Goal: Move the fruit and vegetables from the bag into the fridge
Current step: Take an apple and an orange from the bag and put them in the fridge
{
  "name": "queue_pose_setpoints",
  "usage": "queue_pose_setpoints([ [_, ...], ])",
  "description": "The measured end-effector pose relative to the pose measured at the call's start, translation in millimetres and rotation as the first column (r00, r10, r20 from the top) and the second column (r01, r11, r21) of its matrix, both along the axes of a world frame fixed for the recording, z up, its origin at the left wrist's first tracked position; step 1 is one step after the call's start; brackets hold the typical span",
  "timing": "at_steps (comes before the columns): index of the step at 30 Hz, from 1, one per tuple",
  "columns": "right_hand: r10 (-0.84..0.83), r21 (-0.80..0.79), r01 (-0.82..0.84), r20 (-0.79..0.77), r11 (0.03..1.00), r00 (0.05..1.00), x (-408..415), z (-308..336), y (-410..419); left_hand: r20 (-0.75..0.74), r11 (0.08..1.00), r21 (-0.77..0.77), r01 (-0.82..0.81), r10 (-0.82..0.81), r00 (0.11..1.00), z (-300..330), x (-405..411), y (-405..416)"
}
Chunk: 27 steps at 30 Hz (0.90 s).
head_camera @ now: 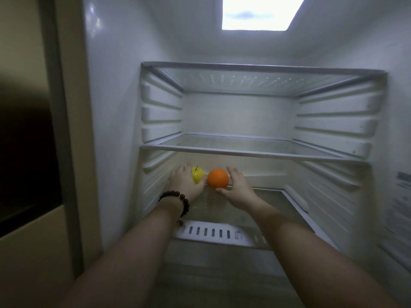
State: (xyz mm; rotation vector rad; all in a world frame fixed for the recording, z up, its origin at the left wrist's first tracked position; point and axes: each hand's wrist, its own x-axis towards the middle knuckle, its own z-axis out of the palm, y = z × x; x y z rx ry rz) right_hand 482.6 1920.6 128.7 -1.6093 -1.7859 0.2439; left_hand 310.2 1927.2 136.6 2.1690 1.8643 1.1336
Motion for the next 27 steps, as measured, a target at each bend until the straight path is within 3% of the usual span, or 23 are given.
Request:
queue_pose_setpoints([
  [5,-0.045,0.1,0.04,0.044,0.994,0.998,-14.2,3.6,-61.8,-0.097,0.986,0.164,0.015,0.001,0.995,-0.5,-12.9,-58.9],
  [15,-0.188,0.233,0.15,0.149,0.961,0.971,-57.8,-30.8,-238.3,-0.104,0.965,0.21,0.158,-0.138,0.985,-50.3,-56.2,-210.5],
  [27,-0.292,0.093,0.28,0.152,0.955,0.944,-78.3,-119.6,-446.8,-0.126,0.958,-0.067,0.28,-0.287,0.95,-118.9,-73.7,-383.8],
])
